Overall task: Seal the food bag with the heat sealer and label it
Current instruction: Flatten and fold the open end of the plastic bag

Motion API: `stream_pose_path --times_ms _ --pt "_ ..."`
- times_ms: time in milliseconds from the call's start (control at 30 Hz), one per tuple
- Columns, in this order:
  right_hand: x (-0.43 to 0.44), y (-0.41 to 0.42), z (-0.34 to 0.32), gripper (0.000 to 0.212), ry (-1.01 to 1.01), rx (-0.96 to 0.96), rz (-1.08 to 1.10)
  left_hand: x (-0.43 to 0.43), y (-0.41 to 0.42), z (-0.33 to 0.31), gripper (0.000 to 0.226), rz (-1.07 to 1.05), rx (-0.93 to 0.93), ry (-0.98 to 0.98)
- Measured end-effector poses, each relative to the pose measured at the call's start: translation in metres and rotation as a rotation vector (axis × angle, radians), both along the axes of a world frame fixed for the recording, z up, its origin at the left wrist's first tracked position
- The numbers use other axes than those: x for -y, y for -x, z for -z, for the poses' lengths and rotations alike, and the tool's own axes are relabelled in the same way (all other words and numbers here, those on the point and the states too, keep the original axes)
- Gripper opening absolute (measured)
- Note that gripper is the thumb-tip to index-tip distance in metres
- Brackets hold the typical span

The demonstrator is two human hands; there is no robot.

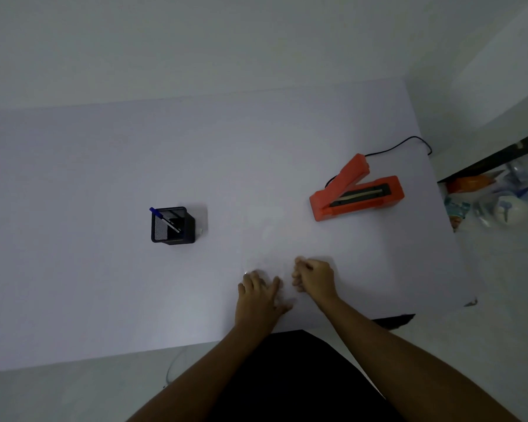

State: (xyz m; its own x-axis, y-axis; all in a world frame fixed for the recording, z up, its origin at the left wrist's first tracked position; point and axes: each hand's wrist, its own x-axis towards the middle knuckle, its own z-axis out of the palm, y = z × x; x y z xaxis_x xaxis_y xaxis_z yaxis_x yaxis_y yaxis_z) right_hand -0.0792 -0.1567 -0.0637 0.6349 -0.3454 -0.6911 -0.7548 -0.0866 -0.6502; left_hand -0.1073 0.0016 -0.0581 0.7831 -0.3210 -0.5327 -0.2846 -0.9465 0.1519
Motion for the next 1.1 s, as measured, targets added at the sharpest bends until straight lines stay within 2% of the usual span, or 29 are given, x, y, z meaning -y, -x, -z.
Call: stream_pose_path --times_ms 333,633,867,1100 --pt "0.003 0.009 0.001 0.030 -0.108 0.128 0.023 0.012 0.008 -0.010 0.094 -0.042 -0.077 -0.060" --pt "-0.029 0.006 0.001 0.035 -0.463 0.097 -0.032 -0.010 0.013 -0.005 0.113 0.086 -0.113 -0.044" --pt "-0.047 0.006 0.018 0.038 -0.626 -0.034 -0.098 -0.039 0.024 -0.007 0.107 0.159 -0.168 -0.033" --pt "-0.035 -0.019 0.028 0.034 -0.582 0.065 0.048 -0.050 0.025 -0.007 0.104 0.177 -0.167 -0.025"
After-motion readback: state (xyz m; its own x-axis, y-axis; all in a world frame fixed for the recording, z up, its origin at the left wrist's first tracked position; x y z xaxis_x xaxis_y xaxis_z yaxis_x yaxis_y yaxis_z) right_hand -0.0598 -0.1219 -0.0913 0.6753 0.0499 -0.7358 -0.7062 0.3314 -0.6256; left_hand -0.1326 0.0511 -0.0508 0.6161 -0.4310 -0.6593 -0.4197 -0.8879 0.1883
